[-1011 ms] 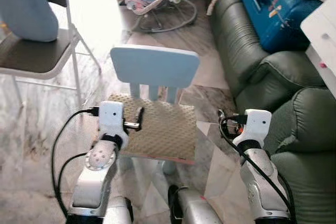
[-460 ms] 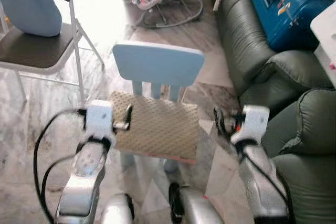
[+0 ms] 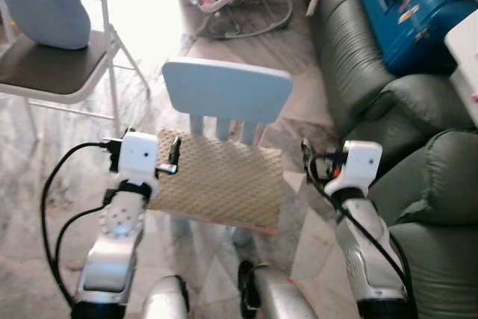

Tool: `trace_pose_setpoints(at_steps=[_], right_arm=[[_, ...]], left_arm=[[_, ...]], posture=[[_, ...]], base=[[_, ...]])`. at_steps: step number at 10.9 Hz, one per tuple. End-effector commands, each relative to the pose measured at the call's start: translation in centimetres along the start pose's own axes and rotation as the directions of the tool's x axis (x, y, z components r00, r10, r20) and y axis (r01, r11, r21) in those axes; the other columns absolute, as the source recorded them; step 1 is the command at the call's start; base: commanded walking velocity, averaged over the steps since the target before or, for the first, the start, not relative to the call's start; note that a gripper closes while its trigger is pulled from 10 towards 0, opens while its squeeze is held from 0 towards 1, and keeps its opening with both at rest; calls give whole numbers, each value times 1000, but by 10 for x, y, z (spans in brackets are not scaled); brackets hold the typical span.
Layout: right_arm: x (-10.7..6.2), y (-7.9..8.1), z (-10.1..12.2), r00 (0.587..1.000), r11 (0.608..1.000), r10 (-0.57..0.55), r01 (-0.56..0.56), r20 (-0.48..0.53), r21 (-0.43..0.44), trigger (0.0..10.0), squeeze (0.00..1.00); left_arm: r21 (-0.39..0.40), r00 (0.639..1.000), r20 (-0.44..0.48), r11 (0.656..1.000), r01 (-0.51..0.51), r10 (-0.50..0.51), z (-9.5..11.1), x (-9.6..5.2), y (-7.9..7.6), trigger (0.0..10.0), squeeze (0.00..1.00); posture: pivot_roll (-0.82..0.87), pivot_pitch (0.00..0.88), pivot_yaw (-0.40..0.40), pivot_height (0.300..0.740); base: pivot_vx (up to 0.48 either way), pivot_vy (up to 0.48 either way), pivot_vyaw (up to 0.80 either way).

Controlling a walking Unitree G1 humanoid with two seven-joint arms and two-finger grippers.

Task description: Move the pillow to the sofa

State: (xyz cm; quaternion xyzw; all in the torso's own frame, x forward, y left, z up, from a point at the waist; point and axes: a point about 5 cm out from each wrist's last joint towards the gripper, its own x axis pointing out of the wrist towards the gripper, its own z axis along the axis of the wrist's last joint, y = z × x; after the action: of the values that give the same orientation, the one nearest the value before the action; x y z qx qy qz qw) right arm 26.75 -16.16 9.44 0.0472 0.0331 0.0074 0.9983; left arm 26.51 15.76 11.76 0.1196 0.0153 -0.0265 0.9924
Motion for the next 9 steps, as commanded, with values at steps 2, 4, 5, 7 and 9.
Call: trace_pose_setpoints(at_steps=[2,4,5,7,9], right_arm=[[0,-8,0,1000,1000,-20,20,3,3,10000,0],[-9,-8,-1,1000,1000,-27,27,-4,1,10000,0],[-20,-11,-6,999,1000,-25,24,-27,-7,10000,0],[-31,-1,-25,997,999,30,-29,-76,21,10000,0],[-14,0,-4,1000,998,-5,6,-10,56,10000,0]], left_arm=[[26,1000,1,999,22,-22,-2,1,-4,10000,0],[53,999,-6,998,35,-34,-5,-4,-1,10000,0],[56,999,-22,998,40,-39,-9,-13,-4,10000,0],[77,995,-74,994,72,-66,-27,-25,-8,10000,0],[122,997,-57,991,61,-54,-10,-9,4,10000,0]], posture=[[17,197,-45,740],[4,234,-40,740],[2,246,-42,740],[37,207,-32,740],[58,162,-17,740]], base=[[0,0,0],[0,0,0],[0,0,0],[0,0,0],[0,0,0]])
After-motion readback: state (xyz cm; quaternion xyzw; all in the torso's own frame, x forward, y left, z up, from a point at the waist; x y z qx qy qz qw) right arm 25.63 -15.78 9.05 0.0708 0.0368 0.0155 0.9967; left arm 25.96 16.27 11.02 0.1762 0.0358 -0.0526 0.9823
